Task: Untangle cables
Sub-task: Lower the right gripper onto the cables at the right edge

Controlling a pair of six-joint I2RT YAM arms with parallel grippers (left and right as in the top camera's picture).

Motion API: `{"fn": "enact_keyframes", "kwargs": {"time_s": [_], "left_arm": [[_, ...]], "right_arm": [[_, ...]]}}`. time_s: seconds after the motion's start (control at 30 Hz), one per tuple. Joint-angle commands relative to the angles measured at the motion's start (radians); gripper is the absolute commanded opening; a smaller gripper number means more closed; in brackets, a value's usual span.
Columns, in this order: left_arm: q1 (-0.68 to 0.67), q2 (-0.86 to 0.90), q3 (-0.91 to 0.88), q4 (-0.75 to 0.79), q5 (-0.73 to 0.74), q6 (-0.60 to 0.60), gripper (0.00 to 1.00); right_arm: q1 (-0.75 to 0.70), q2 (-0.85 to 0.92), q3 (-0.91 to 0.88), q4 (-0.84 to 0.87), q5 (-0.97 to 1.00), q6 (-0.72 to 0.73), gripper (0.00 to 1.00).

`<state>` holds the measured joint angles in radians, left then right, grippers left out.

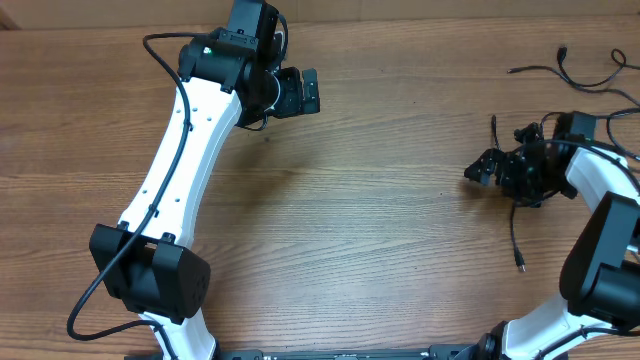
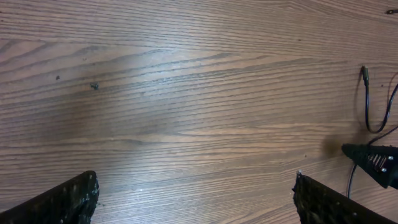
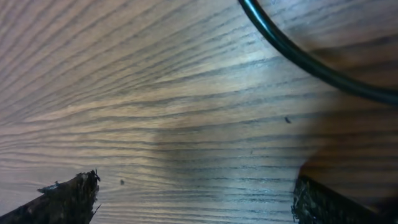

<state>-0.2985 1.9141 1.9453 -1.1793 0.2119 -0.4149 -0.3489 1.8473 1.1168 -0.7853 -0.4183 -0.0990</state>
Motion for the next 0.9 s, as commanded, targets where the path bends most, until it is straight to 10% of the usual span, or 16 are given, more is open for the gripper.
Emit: {"fn": "enact_keyframes", "kwargs": {"time_s": [0.0, 0.87], "left_arm": [[0.003, 0.005, 0.007, 0.002, -0.006, 0.011, 0.99], [0.003, 0.005, 0.007, 0.002, -0.006, 0.011, 1.0]], "right_arm": [[0.01, -0.029, -0.006, -0.009, 0.108, 0.078, 1.0], [-0.009, -0.029, -0.006, -0.033, 0.512, 0.159, 1.0]]}}
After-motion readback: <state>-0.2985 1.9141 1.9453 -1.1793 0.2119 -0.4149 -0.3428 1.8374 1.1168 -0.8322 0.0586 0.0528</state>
